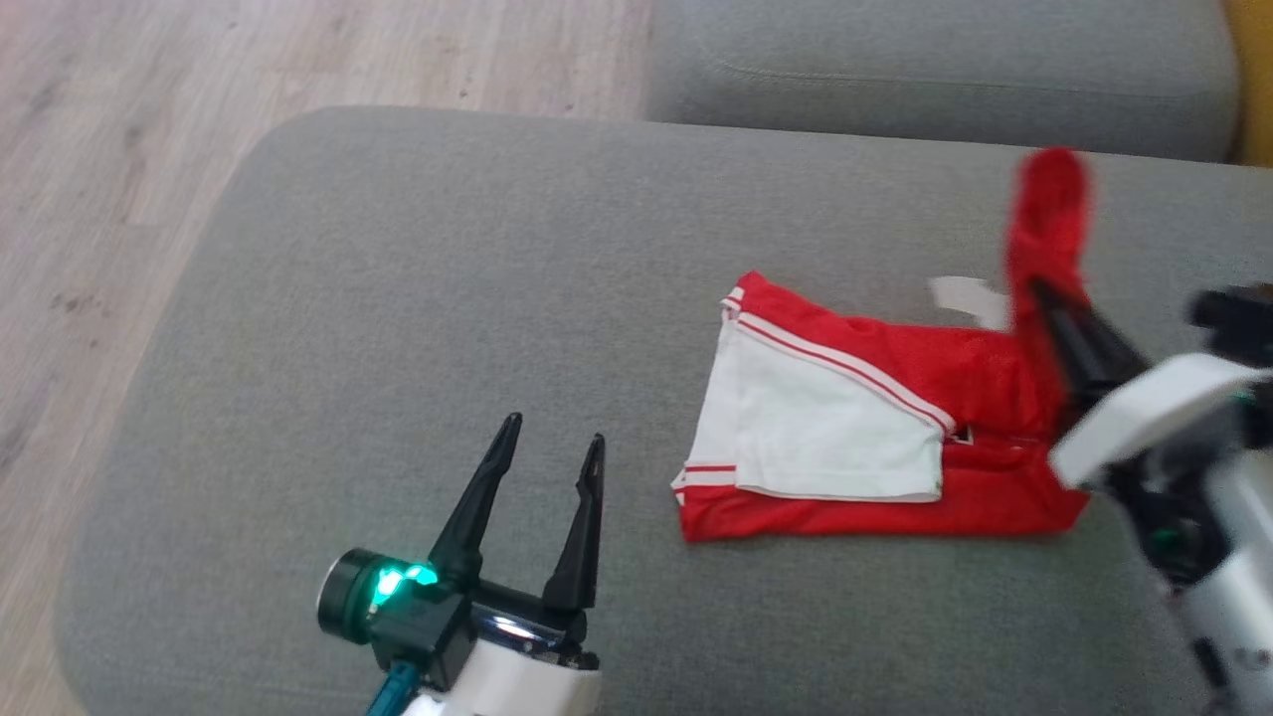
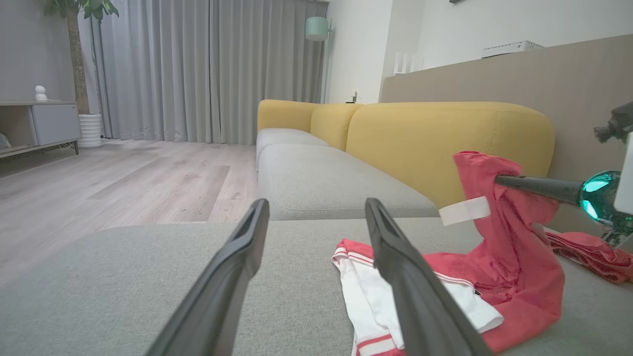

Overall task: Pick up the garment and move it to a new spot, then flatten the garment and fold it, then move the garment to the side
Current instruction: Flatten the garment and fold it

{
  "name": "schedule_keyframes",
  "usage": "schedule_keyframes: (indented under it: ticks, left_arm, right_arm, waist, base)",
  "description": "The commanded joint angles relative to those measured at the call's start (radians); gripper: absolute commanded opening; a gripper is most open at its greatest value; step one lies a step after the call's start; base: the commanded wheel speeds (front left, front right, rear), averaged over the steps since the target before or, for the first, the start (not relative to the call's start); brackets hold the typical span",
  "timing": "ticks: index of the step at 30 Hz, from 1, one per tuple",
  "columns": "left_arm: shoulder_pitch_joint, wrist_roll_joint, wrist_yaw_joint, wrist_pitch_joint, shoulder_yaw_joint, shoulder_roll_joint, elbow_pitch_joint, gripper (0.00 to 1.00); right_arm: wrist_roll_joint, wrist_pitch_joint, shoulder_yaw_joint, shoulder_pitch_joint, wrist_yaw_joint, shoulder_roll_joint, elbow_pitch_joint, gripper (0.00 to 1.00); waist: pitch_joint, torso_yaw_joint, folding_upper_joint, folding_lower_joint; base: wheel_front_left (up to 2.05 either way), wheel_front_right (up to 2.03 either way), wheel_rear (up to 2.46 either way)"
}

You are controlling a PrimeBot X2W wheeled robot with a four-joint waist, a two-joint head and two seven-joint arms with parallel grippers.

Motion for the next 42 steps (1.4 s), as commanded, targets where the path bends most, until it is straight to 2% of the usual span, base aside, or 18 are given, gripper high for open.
schedule_keyframes:
  ticks: [1, 10, 11, 12, 16, 18, 22, 28, 32, 36, 38, 42]
  left_arm:
    - [-0.030, 0.010, -0.009, -0.006, 0.045, -0.016, -0.026, 1.00]
    - [-0.041, 0.033, -0.048, -0.006, 0.076, -0.050, -0.010, 1.00]
    - [-0.041, 0.035, -0.051, -0.006, 0.079, -0.053, -0.009, 1.00]
    - [-0.040, 0.037, -0.054, -0.006, 0.083, -0.055, -0.008, 1.00]
    - [-0.037, 0.038, -0.062, -0.006, 0.096, -0.066, -0.005, 1.00]
    - [-0.036, 0.039, -0.066, -0.006, 0.103, -0.069, -0.005, 1.00]
    - [-0.022, 0.044, -0.070, -0.006, 0.124, -0.073, -0.002, 1.00]
    - [0.020, 0.041, -0.070, -0.006, 0.166, -0.075, 0.010, 1.00]
    - [0.046, 0.030, -0.064, -0.006, 0.189, -0.076, 0.034, 1.00]
    - [0.076, -0.011, -0.057, -0.006, 0.233, -0.077, 0.081, 1.00]
    - [0.097, -0.018, -0.060, -0.006, 0.271, -0.077, 0.113, 1.00]
    - [0.132, 0.011, -0.068, -0.006, 0.318, -0.063, 0.170, 1.00]
  right_arm:
    - [-0.015, 0.019, 0.022, -0.042, 0.007, 0.011, -0.051, 0.00]
    - [-0.075, 0.096, 0.162, -0.043, 0.007, 0.177, -0.064, 0.00]
    - [-0.077, 0.090, 0.172, -0.043, 0.007, 0.197, -0.057, 0.23]
    - [-0.079, 0.078, 0.178, -0.043, 0.007, 0.221, -0.051, 1.00]
    - [-0.081, 0.013, 0.191, -0.051, 0.007, 0.283, -0.041, 1.00]
    - [-0.072, -0.026, 0.176, -0.054, 0.007, 0.287, -0.050, 1.00]
    - [-0.075, -0.090, 0.118, -0.039, 0.007, 0.237, -0.074, 1.00]
    - [-0.122, -0.215, -0.021, 0.048, 0.007, 0.147, -0.079, 1.00]
    - [-0.166, -0.271, -0.079, 0.112, 0.007, 0.126, -0.067, 1.00]
    - [-0.238, -0.306, -0.129, 0.208, 0.007, 0.138, -0.054, 1.00]
    - [-0.307, -0.311, -0.178, 0.276, 0.007, 0.178, -0.071, 1.00]
    - [-0.444, -0.311, -0.214, 0.376, 0.007, 0.238, -0.106, 1.00]
  waist:
    - [0.008, 0.015, 0.0000, 0.0001]
    - [0.034, 0.070, 0.0000, 0.0001]
    - [0.037, 0.071, 0.0000, 0.0001]
    - [0.039, 0.072, 0.0000, 0.0001]
    - [0.041, 0.071, 0.0000, 0.0001]
    - [0.037, 0.066, 0.0000, 0.0001]
    - [0.014, 0.045, 0.0000, 0.0001]
    - [-0.047, 0.000, 0.0000, 0.0001]
    - [-0.072, -0.022, 0.0000, 0.0001]
    - [-0.105, -0.049, 0.0000, 0.0001]
    - [-0.129, -0.070, 0.0000, 0.0001]
    - [-0.163, -0.094, 0.0000, 0.0001]
  base:
    - [0.00, 0.00, 0.00]
    - [0.00, 0.00, 0.00]
    - [0.00, 0.00, 0.00]
    - [0.00, 0.00, 0.00]
    - [0.00, 0.00, 0.00]
    - [0.00, 0.00, 0.00]
    - [0.00, 0.00, 0.00]
    - [0.00, 0.00, 0.00]
    - [0.00, 0.00, 0.00]
    - [0.00, 0.00, 0.00]
    - [0.00, 0.00, 0.00]
    - [0.00, 0.00, 0.00]
